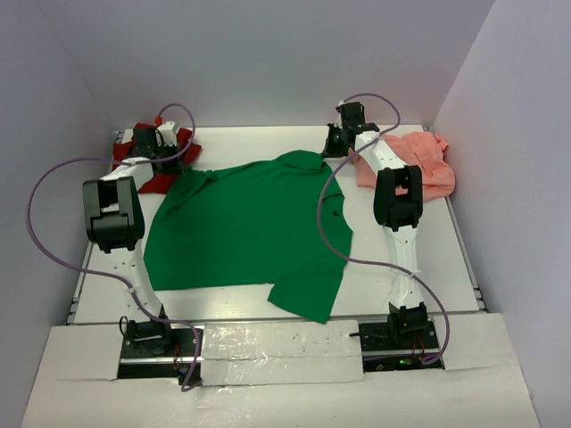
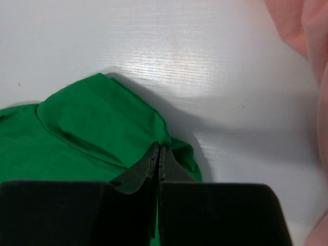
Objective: Fold and stack the t-shirts
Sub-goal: Flatten the tshirt out, then fold the tshirt
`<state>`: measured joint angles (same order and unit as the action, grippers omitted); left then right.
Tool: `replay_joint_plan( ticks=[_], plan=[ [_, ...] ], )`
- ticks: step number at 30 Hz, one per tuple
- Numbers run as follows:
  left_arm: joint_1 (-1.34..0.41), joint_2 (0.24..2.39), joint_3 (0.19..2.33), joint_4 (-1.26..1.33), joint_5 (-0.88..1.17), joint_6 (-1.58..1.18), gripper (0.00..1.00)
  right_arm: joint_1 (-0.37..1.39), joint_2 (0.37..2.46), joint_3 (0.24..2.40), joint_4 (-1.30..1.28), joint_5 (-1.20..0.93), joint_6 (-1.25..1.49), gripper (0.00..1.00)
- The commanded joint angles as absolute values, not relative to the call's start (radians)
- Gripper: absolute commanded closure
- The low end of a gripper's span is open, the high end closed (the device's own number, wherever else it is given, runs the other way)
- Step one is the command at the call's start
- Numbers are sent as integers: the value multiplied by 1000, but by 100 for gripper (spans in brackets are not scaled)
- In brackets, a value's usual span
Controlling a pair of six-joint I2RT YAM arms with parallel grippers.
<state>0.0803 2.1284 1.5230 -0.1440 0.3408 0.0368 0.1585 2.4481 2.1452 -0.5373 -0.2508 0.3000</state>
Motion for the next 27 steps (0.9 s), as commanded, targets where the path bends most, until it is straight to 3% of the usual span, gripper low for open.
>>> replay_joint_plan(
  ticks=[1,27],
  plan=[
    [74,2120,1546,-126,354,41,100,153,2382,2128,-514,-239,287,100],
    [78,1835,1322,92,250,9,100,164,2154,1904,-393,-86,170,100]
  ],
)
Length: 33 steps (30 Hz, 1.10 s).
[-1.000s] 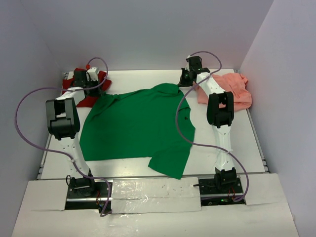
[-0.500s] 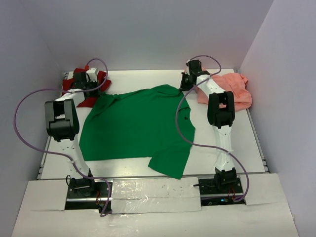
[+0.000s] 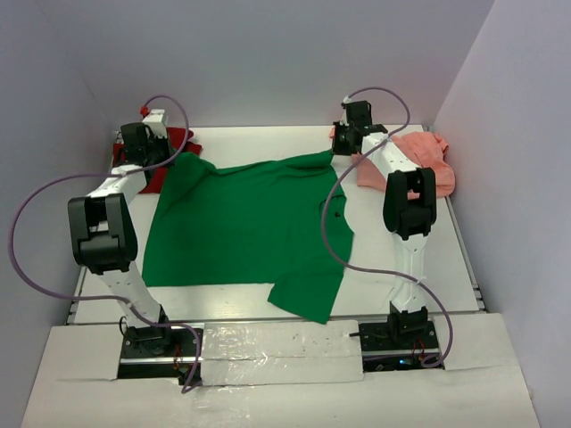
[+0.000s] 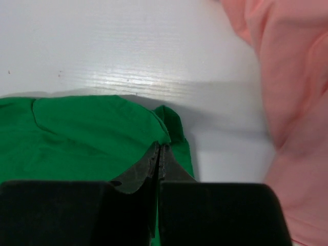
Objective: Fold and stack the t-shirts
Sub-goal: Fold the tshirt
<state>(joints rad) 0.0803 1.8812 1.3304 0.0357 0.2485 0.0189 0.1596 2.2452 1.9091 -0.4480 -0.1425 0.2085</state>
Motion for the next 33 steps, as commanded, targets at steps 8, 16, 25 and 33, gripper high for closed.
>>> replay_joint_plan(
  ticks=[8,16,25,33],
  plan=[
    [80,1779,1250,124,241,9,100,164,2086,1858,-383,-58,138,100],
    [98,1680,1123,216,224,-35,100,166,1982,1789,-382,-35,94,100],
    [135,1542,980,337,216,-60,100,187,1847,1685,-390,-34,35,100],
    [164,1445,890,340,235,-71,100,206,1776,1594,-439,-51,11,100]
  ],
)
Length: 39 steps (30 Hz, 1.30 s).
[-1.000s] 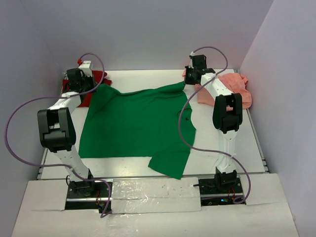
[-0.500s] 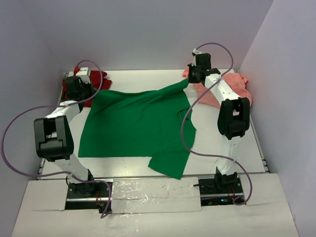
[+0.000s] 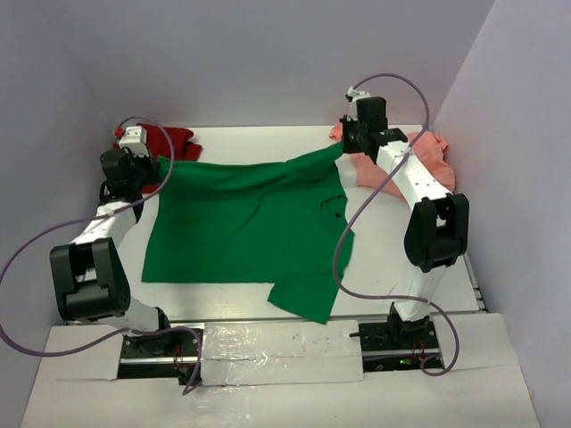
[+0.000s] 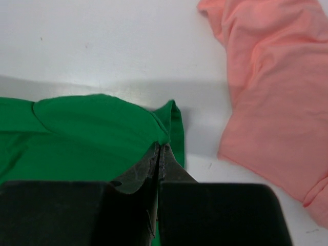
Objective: Fold and stack the t-shirts
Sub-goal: Fold the tshirt
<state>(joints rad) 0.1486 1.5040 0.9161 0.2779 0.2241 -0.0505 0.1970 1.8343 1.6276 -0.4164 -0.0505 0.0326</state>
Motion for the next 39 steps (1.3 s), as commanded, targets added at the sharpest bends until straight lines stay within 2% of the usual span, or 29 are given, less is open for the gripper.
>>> replay_joint_plan(
  ticks=[1,39],
  plan=[
    [169,1434,881,345,241,-72,100,206,1769,1588,-448,-52,12,100],
    [183,1246,736,104,371,-11,100,239,1658,1345,-695,-156,-32,100]
  ],
)
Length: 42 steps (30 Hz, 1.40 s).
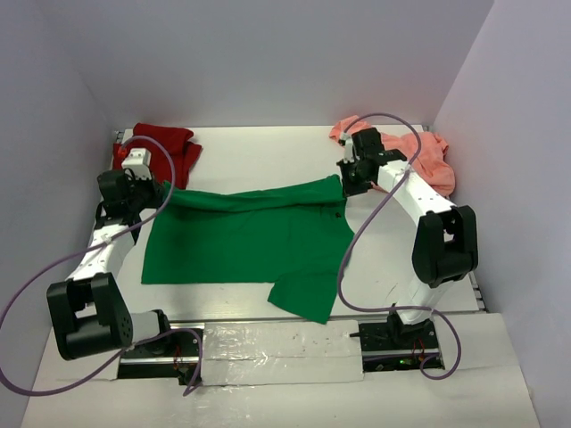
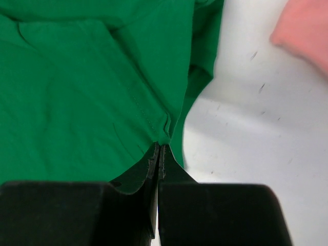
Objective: Fold and stack the t-shirts
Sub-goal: Fold the tshirt
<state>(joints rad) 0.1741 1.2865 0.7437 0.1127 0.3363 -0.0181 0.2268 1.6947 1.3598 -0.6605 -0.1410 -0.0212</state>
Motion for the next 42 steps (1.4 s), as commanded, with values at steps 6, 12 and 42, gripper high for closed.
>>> replay_joint_plan(
  ticks=[6,12,42],
  plan=[
    [190,1204,710,74,367,26,100,244,1628,1305,-724,-161,-41,100],
    [230,1154,677,61,374,32,100,244,1579,1247,-715,-141,-52,100],
    [302,1230,690,-37,459,89,52,261,1571,1252,-704,-235,-67,41]
  ],
)
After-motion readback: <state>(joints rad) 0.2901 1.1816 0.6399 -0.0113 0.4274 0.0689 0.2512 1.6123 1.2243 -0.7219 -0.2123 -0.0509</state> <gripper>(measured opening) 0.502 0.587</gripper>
